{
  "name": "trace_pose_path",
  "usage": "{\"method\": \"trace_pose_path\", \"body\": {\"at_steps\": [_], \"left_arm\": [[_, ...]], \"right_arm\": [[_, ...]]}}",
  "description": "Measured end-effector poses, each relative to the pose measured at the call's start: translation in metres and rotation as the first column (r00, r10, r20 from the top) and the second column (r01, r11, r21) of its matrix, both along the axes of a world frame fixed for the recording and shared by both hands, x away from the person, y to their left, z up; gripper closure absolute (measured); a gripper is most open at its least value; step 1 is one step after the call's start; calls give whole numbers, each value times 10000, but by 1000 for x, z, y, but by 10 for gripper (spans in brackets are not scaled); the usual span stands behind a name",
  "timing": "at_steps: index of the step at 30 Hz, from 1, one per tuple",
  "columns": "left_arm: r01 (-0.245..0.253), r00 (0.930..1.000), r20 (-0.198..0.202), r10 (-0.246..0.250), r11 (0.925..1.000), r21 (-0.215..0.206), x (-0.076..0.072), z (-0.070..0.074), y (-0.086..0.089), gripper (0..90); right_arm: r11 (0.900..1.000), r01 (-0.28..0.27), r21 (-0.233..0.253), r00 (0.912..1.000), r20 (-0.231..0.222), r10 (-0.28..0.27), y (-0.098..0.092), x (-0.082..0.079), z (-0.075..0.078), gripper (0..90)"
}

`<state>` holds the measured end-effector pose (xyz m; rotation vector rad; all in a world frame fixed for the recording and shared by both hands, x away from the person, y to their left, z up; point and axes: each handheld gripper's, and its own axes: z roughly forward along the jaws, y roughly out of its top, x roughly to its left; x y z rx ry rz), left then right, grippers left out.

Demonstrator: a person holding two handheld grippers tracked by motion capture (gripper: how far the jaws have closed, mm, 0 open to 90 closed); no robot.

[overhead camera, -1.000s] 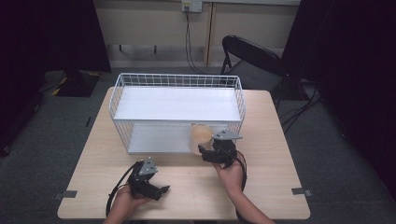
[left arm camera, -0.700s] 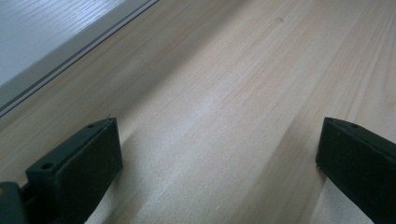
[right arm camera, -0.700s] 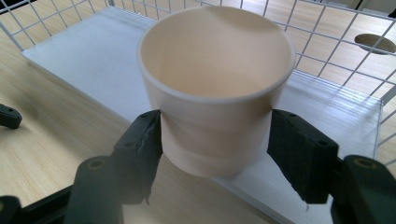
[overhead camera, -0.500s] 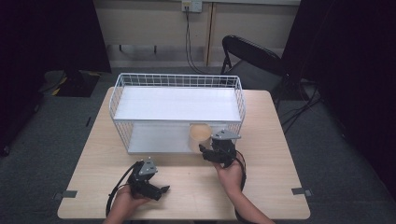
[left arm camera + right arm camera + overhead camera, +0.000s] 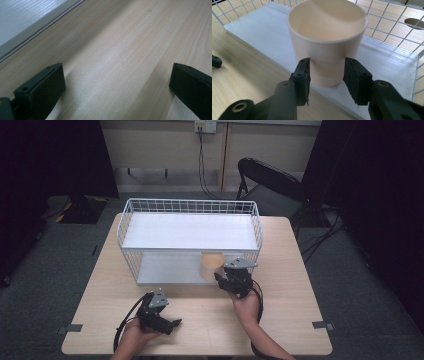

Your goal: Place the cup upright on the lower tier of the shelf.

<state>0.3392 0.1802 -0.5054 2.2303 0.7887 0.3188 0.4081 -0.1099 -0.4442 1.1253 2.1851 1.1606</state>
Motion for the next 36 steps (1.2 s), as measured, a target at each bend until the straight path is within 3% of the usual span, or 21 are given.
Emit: {"method": "trace_pose_path", "body": {"at_steps": [15, 16, 19, 23, 30, 36], "left_arm": [[1, 10000, 1, -1, 10000, -1, 0, 0, 0, 0], [0, 10000, -1, 0, 10000, -3, 0, 0, 0, 0], [1, 10000, 0, -1, 10000, 1, 0, 0, 0, 0], [-1, 10000, 0, 1, 10000, 0, 0, 0, 0, 0], [-4, 10000, -9, 4, 10000, -8, 0, 0, 0, 0], [-2, 10000, 0, 2, 10000, -1, 0, 0, 0, 0]], "right_arm": [[9999, 15, -125, 10000, 73, -14, 2, 4, 3, 766], [9999, 2, -129, 10000, 68, -1, 2, 4, 3, 754], [9999, 78, -82, 9999, 101, -77, 2, 4, 1, 534], [9998, 51, 198, 10000, 70, -52, 1, 1, 1, 330], [9990, -346, 274, 9990, 277, 339, 2, -3, 8, 153], [9981, -549, 289, 9980, 336, 539, 6, -6, 10, 133]]}}
